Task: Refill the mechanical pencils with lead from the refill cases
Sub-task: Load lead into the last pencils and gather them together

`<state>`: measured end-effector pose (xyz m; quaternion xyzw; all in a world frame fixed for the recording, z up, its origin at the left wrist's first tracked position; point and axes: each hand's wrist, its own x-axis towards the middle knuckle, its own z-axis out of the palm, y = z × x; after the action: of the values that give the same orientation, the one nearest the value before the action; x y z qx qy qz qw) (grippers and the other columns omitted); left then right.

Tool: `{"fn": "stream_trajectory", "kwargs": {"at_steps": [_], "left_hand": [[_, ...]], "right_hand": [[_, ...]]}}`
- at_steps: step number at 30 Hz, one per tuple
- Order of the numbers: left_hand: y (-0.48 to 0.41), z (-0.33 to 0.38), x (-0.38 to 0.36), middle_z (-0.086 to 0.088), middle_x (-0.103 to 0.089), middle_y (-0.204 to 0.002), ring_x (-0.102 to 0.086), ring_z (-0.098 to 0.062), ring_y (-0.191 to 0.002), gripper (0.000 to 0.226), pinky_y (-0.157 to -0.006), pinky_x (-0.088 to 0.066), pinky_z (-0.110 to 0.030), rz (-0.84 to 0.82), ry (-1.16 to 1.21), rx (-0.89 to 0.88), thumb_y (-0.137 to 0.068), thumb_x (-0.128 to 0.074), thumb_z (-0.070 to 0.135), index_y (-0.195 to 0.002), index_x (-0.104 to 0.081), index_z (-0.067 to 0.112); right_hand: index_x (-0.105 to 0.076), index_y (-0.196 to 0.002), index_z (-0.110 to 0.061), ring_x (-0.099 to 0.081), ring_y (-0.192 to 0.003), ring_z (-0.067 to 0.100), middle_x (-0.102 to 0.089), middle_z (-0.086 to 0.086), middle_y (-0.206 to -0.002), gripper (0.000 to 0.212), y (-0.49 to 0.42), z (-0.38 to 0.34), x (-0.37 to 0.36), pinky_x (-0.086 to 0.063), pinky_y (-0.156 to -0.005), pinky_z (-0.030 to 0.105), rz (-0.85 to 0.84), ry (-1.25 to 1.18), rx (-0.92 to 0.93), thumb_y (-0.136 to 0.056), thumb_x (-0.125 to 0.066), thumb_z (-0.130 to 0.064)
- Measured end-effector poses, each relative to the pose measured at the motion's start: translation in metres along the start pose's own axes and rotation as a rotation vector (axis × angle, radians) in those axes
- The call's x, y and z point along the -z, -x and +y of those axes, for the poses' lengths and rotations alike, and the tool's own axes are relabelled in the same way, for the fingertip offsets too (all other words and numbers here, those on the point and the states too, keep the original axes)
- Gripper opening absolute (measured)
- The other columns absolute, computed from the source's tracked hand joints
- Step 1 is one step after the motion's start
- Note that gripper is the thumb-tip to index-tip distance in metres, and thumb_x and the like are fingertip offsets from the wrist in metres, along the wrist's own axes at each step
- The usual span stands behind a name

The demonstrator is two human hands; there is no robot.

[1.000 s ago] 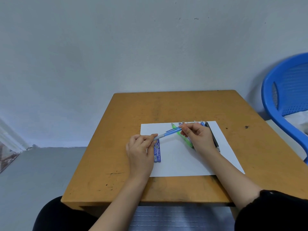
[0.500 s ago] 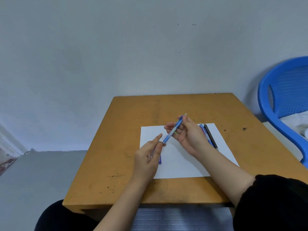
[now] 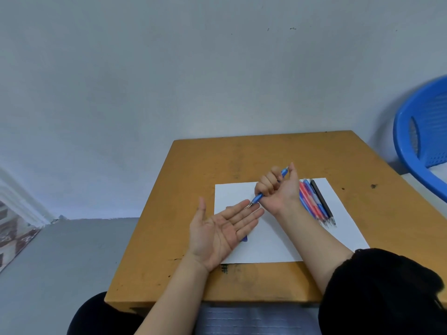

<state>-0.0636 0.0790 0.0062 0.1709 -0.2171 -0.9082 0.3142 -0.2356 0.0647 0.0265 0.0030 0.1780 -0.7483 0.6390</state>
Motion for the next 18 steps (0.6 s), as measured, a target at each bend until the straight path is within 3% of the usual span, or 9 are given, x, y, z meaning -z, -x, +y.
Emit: {"fn": "stream_trajectory", "kwargs": {"at_steps": [18], "left_hand": [[-0.007,-0.001,0.007,-0.034,-0.045,-0.137,-0.048,-0.043,-0.127,0.103,-0.104,-0.043,-0.045,-0.052,-0.106,0.127,-0.084,-0.028,0.075,-0.126,-0.050,-0.017]], "right_hand": [[-0.028,-0.042,-0.016,-0.003,-0.044,0.011,-0.010,-0.004,-0.043,0.058,-0.002,-0.007,0.015,-0.006,-0.039,0.022,0.019,-0.086,0.041,-0.090,-0.030,-0.048]]}}
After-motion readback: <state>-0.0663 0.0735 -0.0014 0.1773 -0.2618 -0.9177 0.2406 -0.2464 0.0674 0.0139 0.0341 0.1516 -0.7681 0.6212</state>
